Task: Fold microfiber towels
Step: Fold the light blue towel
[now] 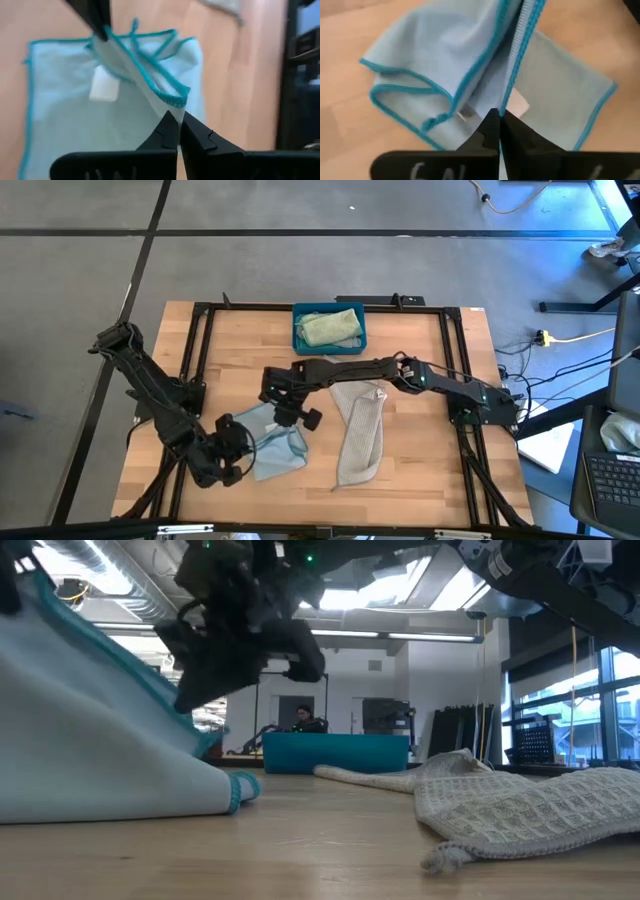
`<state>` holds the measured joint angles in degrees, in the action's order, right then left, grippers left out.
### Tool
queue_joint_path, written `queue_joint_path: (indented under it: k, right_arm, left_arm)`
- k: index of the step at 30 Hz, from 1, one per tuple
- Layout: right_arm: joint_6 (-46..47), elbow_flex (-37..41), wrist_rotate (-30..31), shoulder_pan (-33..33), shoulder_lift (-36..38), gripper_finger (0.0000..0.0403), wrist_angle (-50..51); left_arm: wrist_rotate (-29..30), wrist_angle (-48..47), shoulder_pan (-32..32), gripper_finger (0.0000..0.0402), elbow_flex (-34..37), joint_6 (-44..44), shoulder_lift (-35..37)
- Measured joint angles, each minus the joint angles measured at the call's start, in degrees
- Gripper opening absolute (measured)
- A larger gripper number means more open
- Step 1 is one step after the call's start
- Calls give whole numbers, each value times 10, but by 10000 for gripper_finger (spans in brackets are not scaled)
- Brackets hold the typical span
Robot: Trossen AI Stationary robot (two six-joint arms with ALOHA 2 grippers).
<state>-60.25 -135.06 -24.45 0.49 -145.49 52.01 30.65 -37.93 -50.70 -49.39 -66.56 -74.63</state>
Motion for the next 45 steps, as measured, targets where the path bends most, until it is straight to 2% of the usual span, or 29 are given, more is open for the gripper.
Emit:
queue_joint_path:
  k: [5,11,21,30,38,45]
  right_arm:
    - [17,0,49,1,4,7,19]
    - [16,0,64,2,4,8,20]
    - [0,1,163,12,20,9,-84]
    - [-2,2,150,9,-2,9,-93]
    - [2,1,150,5,-28,10,-101]
    - [29,1,175,-4,-30,18,-118]
  left_arm:
    - [3,-40,1,0,0,-25,0]
    - [3,-47,0,0,0,-26,0]
    - [-6,-94,-13,0,-1,-98,0]
    - [3,-91,-52,0,52,-201,-16]
    - [4,-88,-62,0,113,-274,-26]
    - [18,-82,-63,0,150,-319,-26]
